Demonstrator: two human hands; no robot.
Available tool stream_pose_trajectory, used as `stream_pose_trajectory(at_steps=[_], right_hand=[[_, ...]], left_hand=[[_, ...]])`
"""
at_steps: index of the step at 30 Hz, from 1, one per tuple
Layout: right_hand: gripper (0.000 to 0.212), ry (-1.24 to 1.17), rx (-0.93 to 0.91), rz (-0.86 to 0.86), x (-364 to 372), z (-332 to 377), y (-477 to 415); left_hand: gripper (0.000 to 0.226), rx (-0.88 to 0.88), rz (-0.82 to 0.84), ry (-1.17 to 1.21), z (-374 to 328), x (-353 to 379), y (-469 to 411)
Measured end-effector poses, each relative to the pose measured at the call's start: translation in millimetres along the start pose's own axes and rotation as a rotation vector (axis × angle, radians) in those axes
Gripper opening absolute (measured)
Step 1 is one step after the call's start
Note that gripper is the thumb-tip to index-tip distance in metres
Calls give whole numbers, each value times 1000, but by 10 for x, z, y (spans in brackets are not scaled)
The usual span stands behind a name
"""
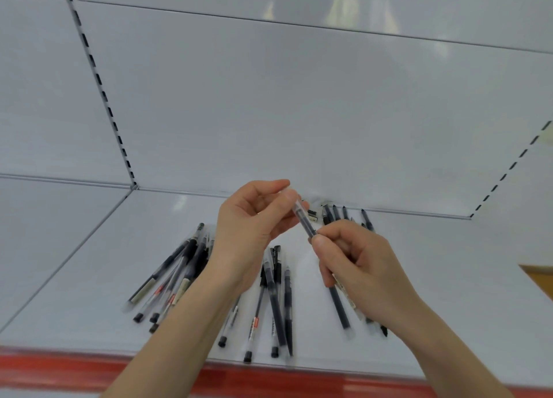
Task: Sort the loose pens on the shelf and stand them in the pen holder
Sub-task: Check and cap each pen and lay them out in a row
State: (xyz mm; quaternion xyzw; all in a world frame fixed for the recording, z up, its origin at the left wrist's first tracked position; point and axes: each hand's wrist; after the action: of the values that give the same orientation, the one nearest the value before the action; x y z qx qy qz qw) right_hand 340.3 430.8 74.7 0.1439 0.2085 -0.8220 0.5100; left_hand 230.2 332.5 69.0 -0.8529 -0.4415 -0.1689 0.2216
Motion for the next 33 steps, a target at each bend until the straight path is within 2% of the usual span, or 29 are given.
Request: stream_pose_trajectory(at_steps=[6,10,12,14,16,19,22,25,29,33], right_hand=[[16,60,150,105,-234,-166,-80],[17,193,260,-62,-444,-454,-125],[18,346,284,-75,-493,-563,-115],[20,495,309,-6,-489,-613,-88],[24,597,348,66,-454,-628,-60],[37,739,391,121,-380,-643,-59],[32,840,378,116,-310,-651,-86],[28,824,405,104,-289,-702,-123],[28,582,420,56,-329,-681,-131],[11,398,357,4,-327,-582,-133]], left_hand=[[8,-61,-43,-217,180,-4,-83],[8,-121,-15,-396,318,-86,-119],[8,-105,28,-594,375,-128,-127],[3,-34,82,-866,418,-149,-124],[9,50,132,-1091,447,-143,-110],[22,92,226,-1301,466,-134,-96],[28,92,287,-1407,496,-155,-90],[29,79,278,-1391,468,-191,-113],[24,63,198,-1401,367,-325,-322],[28,37,96,-1436,296,-504,-694]])
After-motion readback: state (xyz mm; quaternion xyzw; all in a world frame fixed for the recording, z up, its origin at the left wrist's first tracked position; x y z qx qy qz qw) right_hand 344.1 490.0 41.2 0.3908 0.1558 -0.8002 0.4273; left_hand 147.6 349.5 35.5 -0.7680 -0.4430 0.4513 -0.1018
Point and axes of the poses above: each hand's wrist, its own y-axis away from the middle knuckle, its own x-axis out of the palm, z = x × y, and after that the axes turned 4 degrees about x, right-handed
